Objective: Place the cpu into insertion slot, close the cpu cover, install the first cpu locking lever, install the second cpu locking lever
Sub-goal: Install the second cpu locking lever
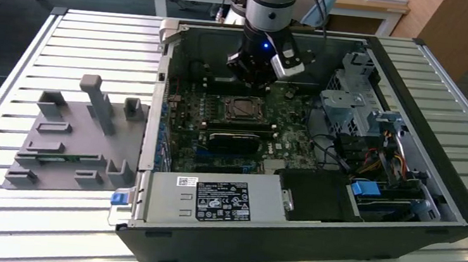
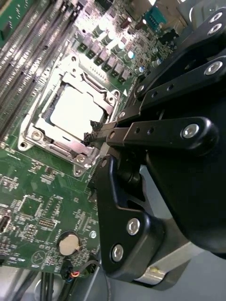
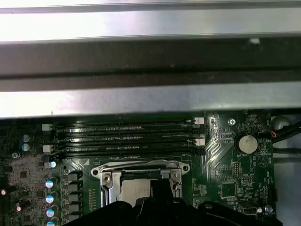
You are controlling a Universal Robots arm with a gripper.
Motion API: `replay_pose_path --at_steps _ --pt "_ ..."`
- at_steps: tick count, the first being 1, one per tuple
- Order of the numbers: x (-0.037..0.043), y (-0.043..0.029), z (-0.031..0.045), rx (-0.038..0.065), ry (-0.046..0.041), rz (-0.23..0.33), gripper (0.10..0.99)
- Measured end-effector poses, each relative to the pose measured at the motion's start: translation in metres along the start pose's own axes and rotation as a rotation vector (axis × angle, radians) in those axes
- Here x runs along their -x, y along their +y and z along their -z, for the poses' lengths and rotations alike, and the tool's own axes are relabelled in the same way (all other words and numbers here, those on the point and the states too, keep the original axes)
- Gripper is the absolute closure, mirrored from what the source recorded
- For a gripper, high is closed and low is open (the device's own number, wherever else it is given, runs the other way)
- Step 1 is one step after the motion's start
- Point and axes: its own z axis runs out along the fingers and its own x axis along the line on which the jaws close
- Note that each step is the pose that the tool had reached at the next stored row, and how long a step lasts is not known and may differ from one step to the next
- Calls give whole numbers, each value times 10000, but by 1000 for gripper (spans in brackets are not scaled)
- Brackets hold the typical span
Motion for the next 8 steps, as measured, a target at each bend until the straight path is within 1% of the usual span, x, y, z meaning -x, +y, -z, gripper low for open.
replay_pose_path --at_steps 8 --pt "5 -74 -1 0 0 0 980"
